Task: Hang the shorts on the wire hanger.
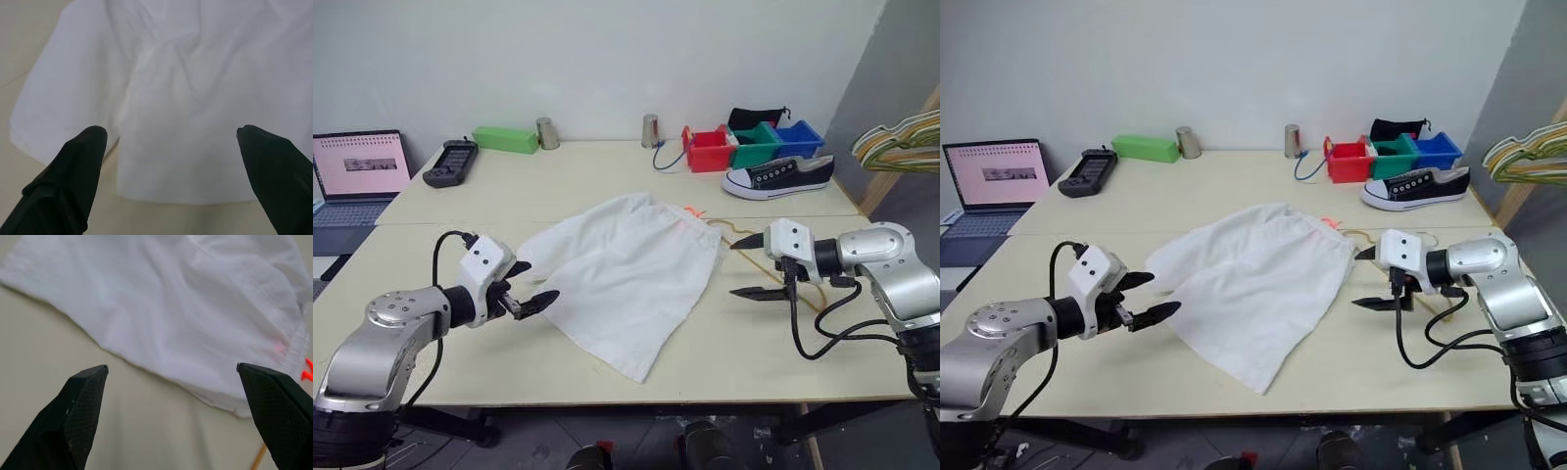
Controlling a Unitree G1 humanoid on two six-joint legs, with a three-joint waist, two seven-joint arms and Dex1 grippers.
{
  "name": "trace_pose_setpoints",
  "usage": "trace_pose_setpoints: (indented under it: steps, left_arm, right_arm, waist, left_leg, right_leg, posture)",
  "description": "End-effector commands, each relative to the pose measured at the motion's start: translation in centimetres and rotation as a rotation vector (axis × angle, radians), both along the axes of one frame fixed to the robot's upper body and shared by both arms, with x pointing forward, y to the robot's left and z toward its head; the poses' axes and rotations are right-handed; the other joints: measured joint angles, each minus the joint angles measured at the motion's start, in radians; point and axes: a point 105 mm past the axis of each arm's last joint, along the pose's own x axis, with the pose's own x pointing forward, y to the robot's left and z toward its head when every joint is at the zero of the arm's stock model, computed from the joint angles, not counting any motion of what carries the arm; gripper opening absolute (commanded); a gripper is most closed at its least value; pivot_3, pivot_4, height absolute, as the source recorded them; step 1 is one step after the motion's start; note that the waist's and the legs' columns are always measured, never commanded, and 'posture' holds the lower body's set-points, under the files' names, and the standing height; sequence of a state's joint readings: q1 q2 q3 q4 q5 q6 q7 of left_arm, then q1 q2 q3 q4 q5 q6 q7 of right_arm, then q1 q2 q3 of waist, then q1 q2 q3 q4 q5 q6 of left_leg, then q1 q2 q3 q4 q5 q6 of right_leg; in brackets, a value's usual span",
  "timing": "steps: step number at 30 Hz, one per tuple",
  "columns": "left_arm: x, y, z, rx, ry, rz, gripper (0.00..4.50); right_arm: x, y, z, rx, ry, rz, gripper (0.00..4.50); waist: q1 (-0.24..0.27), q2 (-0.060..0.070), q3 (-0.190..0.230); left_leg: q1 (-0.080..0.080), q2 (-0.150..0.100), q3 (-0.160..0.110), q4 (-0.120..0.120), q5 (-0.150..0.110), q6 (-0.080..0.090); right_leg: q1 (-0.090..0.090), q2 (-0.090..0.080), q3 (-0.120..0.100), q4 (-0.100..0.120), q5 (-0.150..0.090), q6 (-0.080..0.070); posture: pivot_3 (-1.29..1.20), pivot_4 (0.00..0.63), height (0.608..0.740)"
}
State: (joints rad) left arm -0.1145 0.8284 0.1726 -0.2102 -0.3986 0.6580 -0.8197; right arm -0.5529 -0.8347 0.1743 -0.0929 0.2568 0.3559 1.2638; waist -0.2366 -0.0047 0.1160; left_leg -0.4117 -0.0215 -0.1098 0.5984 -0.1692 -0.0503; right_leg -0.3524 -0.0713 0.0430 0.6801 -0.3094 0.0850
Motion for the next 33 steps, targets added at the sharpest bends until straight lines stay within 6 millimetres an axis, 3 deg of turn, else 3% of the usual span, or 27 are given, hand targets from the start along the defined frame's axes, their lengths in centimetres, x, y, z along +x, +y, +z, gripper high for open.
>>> trace_pose_setpoints:
  steps: [1,8,15,25,33]
  left_arm:
    - [0.9,-0.4,-0.6,-0.06,0.019,-0.011,4.5]
    - [3.3,-0.3,-3.2,-0.002,0.049,-0.025,4.5]
    - [3.4,-0.8,-5.2,0.042,0.133,-0.113,4.5]
    - [4.4,-1.6,-3.9,0.034,0.126,-0.19,2.49]
    - [4.8,-0.1,-2.8,0.093,0.121,-0.222,0.89]
  right_arm:
    - [-1.8,2.1,1.4,0.102,0.068,0.034,4.47]
    - [-4.0,4.4,1.3,0.158,0.152,0.058,4.47]
    - [-4.2,4.8,0.8,0.165,0.144,0.022,4.47]
    - [-3.6,4.3,1.0,0.176,0.098,-0.045,4.5]
    - [-3.4,4.0,1.0,0.177,0.083,-0.065,4.5]
  waist:
    - [0.0,-0.001,-0.001]
    - [-0.004,-0.004,-0.004]
    - [-0.019,-0.006,-0.006]
    - [-0.048,-0.007,-0.007]
    - [-0.088,-0.007,-0.007]
  left_leg:
    - [0.0,0.0,0.0,0.0,0.0,0.0]
    - [0.0,-0.001,-0.001,0.003,0.0,0.0]
    - [-0.002,0.0,0.0,0.003,0.0,0.0]
    - [-0.003,0.0,-0.001,0.004,0.0,0.0]
    - [-0.003,0.0,-0.001,0.004,0.0,0.0]
  right_leg:
    - [0.0,0.0,0.0,0.0,0.0,0.0]
    - [0.0,0.0,-0.001,0.0,0.001,0.001]
    - [-0.001,0.0,0.0,0.0,0.0,0.001]
    - [-0.001,0.0,0.0,0.0,0.001,0.001]
    - [-0.001,0.0,-0.001,0.0,0.001,0.001]
  posture:
    - [-0.25,0.036,0.74]
    - [-0.27,0.035,0.74]
    - [-0.3,0.038,0.74]
    - [-0.35,0.038,0.74]
    - [-0.36,0.03,0.74]
